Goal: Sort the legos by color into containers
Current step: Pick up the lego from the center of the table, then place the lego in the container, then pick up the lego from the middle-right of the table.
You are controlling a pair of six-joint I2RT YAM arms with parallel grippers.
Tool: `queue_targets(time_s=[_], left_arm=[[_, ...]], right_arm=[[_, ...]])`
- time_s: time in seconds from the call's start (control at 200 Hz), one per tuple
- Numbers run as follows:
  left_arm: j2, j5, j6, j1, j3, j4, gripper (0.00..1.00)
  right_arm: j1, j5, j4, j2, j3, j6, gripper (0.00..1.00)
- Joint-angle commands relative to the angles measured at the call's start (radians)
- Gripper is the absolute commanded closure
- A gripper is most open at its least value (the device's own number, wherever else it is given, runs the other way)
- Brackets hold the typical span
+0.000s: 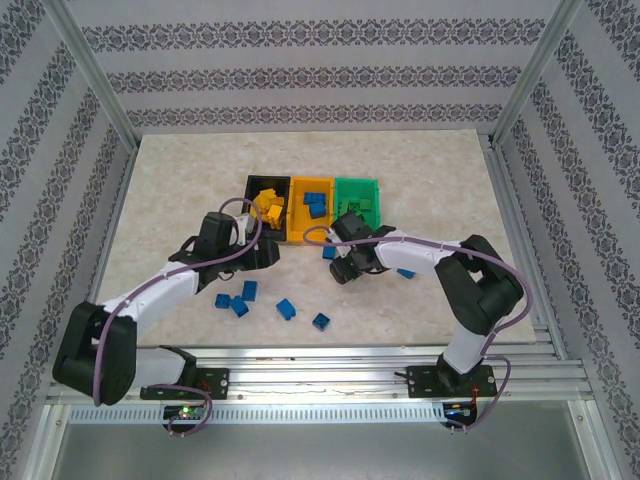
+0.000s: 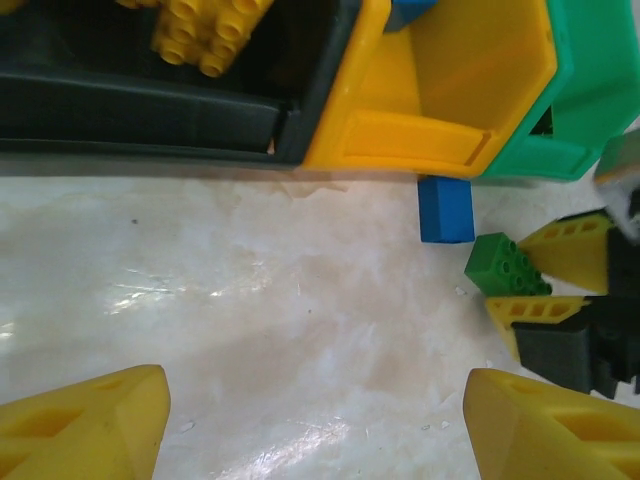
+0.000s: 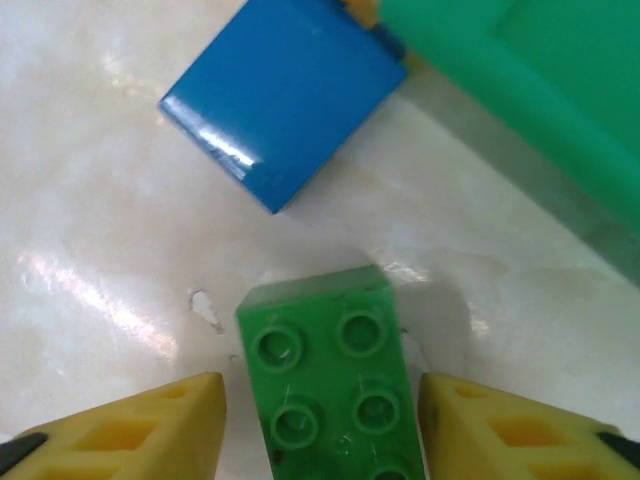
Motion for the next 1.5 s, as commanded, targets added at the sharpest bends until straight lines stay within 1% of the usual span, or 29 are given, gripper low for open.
queue_targets(time_s=[0.0, 0.07, 0.11, 0.175, 0.285, 0.41, 0.465, 0.53, 0.58, 0.6, 0.64, 0.71, 0.769, 0.909, 1.049, 1.144, 1.269, 1.404, 1.494], left_arm=[[-0.052, 0.009, 0.029, 0.040, -0.011, -0.085, 0.23], [-0.067, 0.021, 0.052, 0.060, -0.014, -0.113, 0.23], [-0.077, 0.025, 0.059, 0.070, -0.018, -0.128, 0.23], [-0.092, 0.030, 0.065, 0.085, -0.028, -0.149, 0.23], [-0.107, 0.027, 0.065, 0.104, -0.047, -0.183, 0.23], [-0.126, 0.030, 0.047, 0.114, -0.083, -0.174, 0.23], [-0.130, 0.036, 0.036, 0.117, -0.095, -0.160, 0.23], [-0.133, 0.044, 0.026, 0.116, -0.104, -0.148, 0.23], [-0.133, 0.053, 0.020, 0.117, -0.108, -0.139, 0.23], [-0.133, 0.059, 0.019, 0.116, -0.108, -0.135, 0.23], [-0.133, 0.074, 0.017, 0.116, -0.109, -0.125, 0.23], [-0.135, 0.094, 0.008, 0.118, -0.112, -0.111, 0.23], [-0.137, 0.090, 0.009, 0.117, -0.109, -0.112, 0.23], [-0.125, 0.077, 0.028, 0.123, -0.106, -0.104, 0.23], [-0.093, 0.092, 0.033, 0.132, -0.105, -0.075, 0.23], [-0.068, 0.109, 0.033, 0.137, -0.100, -0.039, 0.23], [-0.032, 0.137, 0.035, 0.140, -0.082, -0.013, 0.23], [-0.007, 0.165, 0.040, 0.141, -0.066, -0.009, 0.23], [-0.017, 0.165, 0.043, 0.143, -0.070, -0.017, 0.23]], right_arm=[[0.012, 0.007, -0.033, 0.007, 0.026, 0.001, 0.65], [0.006, -0.002, -0.030, -0.015, 0.023, 0.005, 0.74], [-0.001, -0.011, -0.021, -0.033, 0.021, 0.011, 0.76], [-0.019, -0.029, -0.015, -0.068, 0.029, 0.022, 0.76], [-0.084, -0.046, -0.005, -0.121, 0.074, 0.046, 0.76], [-0.162, -0.046, -0.011, -0.115, 0.172, 0.072, 0.75], [-0.187, -0.052, -0.011, -0.090, 0.225, 0.076, 0.72], [-0.202, -0.056, -0.016, -0.057, 0.277, 0.076, 0.65], [-0.203, -0.055, -0.026, -0.035, 0.311, 0.071, 0.52], [-0.203, -0.056, -0.033, -0.029, 0.320, 0.068, 0.46], [-0.200, -0.058, -0.040, -0.026, 0.326, 0.068, 0.40], [-0.192, -0.042, -0.038, -0.044, 0.297, 0.068, 0.39], [-0.192, -0.036, -0.039, -0.078, 0.252, 0.075, 0.39], [-0.212, 0.012, -0.073, -0.205, 0.094, 0.103, 0.37], [-0.249, 0.045, -0.134, -0.359, -0.070, 0.190, 0.35], [-0.280, 0.045, -0.196, -0.411, -0.141, 0.276, 0.33], [-0.285, 0.088, -0.235, -0.408, -0.170, 0.325, 0.33], [-0.298, 0.145, -0.263, -0.328, -0.132, 0.298, 0.32], [-0.310, 0.176, -0.291, -0.271, -0.100, 0.268, 0.32]])
